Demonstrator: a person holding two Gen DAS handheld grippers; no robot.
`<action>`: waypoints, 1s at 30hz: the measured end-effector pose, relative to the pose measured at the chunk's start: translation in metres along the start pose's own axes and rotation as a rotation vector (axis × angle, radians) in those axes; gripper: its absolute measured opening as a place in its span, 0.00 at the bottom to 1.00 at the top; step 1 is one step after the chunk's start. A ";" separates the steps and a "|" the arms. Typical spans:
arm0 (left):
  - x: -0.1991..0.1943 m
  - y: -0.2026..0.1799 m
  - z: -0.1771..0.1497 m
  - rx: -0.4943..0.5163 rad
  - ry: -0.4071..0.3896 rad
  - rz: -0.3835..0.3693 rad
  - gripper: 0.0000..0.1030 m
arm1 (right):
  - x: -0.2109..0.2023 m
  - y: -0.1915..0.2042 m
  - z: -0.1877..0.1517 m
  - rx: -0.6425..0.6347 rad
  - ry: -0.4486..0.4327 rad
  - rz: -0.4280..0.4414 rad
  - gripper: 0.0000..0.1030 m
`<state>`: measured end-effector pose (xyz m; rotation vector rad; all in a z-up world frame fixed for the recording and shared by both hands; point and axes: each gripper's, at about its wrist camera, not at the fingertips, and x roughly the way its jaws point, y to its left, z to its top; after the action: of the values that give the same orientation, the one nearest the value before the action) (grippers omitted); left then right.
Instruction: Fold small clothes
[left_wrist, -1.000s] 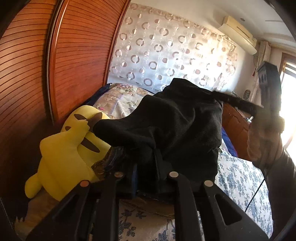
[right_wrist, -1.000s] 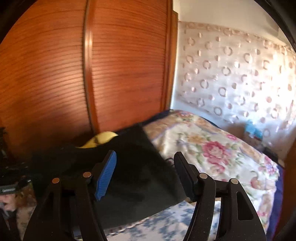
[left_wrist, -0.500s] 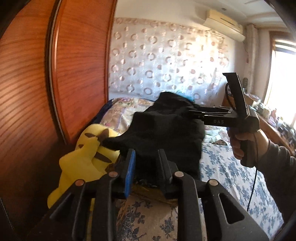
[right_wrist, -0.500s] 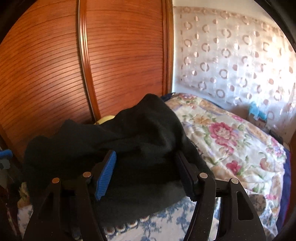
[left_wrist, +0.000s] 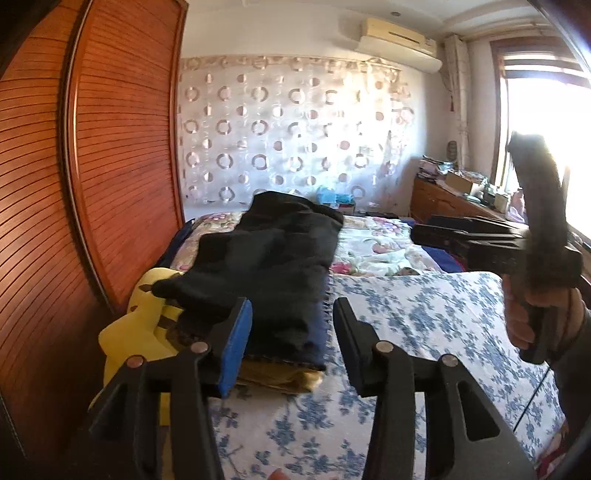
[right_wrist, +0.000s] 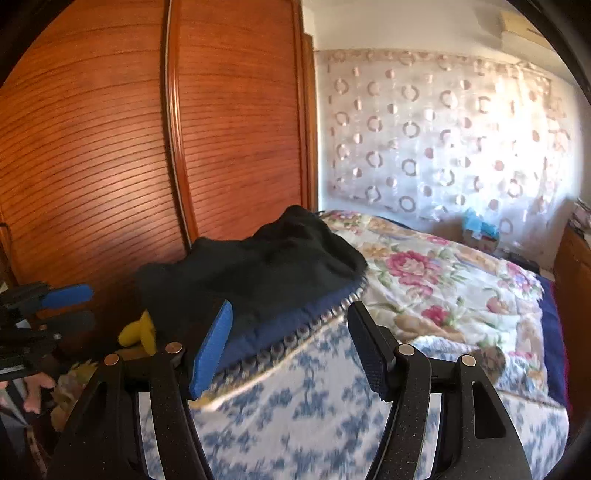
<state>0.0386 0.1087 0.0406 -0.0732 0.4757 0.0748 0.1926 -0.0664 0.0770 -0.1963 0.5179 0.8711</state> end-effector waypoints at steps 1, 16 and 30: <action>0.000 -0.005 -0.002 0.004 0.001 -0.007 0.44 | -0.010 0.000 -0.005 0.007 -0.004 -0.008 0.65; -0.012 -0.086 -0.013 0.063 0.033 -0.082 0.45 | -0.140 -0.005 -0.082 0.129 -0.051 -0.223 0.86; -0.042 -0.121 0.011 0.070 -0.020 -0.099 0.46 | -0.240 -0.027 -0.110 0.249 -0.154 -0.431 0.88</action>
<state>0.0167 -0.0131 0.0761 -0.0268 0.4534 -0.0384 0.0474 -0.2871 0.1035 -0.0091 0.4139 0.3925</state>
